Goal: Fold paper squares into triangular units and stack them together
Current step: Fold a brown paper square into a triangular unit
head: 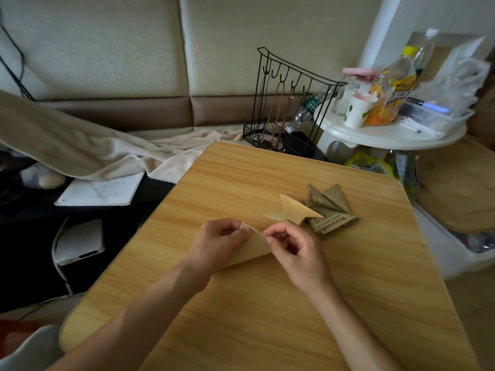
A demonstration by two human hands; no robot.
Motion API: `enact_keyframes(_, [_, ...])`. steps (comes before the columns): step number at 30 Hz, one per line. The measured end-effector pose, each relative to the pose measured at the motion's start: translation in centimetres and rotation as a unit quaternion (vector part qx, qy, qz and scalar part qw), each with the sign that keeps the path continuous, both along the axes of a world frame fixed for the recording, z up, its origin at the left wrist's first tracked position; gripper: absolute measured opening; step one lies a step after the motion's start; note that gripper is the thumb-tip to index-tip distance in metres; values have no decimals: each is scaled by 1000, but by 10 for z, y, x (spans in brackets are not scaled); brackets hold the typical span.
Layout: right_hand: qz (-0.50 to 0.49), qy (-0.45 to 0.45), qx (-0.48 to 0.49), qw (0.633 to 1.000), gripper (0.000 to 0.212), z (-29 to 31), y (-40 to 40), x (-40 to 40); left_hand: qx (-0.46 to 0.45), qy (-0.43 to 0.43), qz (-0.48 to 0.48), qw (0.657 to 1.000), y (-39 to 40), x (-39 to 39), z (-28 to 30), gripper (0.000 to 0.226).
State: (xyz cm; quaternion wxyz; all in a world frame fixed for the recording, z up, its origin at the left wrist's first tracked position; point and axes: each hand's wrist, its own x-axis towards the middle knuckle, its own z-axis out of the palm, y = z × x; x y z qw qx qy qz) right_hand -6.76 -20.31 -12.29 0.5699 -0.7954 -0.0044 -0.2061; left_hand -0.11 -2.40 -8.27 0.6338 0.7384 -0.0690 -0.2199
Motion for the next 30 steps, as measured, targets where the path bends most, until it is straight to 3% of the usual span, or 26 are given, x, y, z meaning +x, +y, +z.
enact_keyframes(11, [-2,13,-12,1000,9,1,1,-1,-28,-28,-34,999,0,0,0,11])
enact_keyframes(19, [20,59,14,998,38,6,1,-1,-44,-94,-102,989,0,-2,-2,13])
enact_keyframes(26, [44,67,8,997,33,6,1,-1,-68,-101,-77,990,-3,-1,-8,15])
enact_keyframes(30, [17,85,59,995,34,7,0,0,-70,-114,-75,988,-3,0,-10,12])
